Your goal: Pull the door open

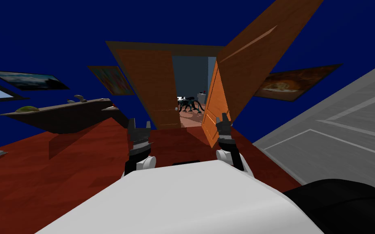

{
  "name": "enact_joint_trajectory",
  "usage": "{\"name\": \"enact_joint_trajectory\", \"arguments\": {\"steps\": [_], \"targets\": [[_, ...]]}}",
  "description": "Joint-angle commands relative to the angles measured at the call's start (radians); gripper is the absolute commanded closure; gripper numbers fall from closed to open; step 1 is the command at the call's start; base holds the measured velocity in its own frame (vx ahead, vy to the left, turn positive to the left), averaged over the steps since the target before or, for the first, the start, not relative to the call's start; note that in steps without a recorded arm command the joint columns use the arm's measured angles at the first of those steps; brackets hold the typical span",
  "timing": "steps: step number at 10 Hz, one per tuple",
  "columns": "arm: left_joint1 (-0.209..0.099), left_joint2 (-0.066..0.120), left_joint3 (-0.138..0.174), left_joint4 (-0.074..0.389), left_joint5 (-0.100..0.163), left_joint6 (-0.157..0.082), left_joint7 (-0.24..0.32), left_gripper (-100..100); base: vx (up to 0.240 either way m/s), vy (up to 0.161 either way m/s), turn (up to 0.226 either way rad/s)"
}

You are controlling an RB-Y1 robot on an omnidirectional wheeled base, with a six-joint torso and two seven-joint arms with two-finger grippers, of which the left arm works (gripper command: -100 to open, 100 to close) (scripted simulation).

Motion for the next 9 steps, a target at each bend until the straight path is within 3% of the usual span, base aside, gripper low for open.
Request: {"name": "enact_joint_trajectory", "arguments": {"steps": [1, 9], "targets": [[-0.009, 0.016, 0.012, 0.032, -0.010, -0.006, -0.035, -100, 0.092, -0.007, -0.048], [-0.049, 0.065, 0.060, 0.168, -0.052, -0.032, -0.180, -100, 0.135, -0.006, -0.030]]}}
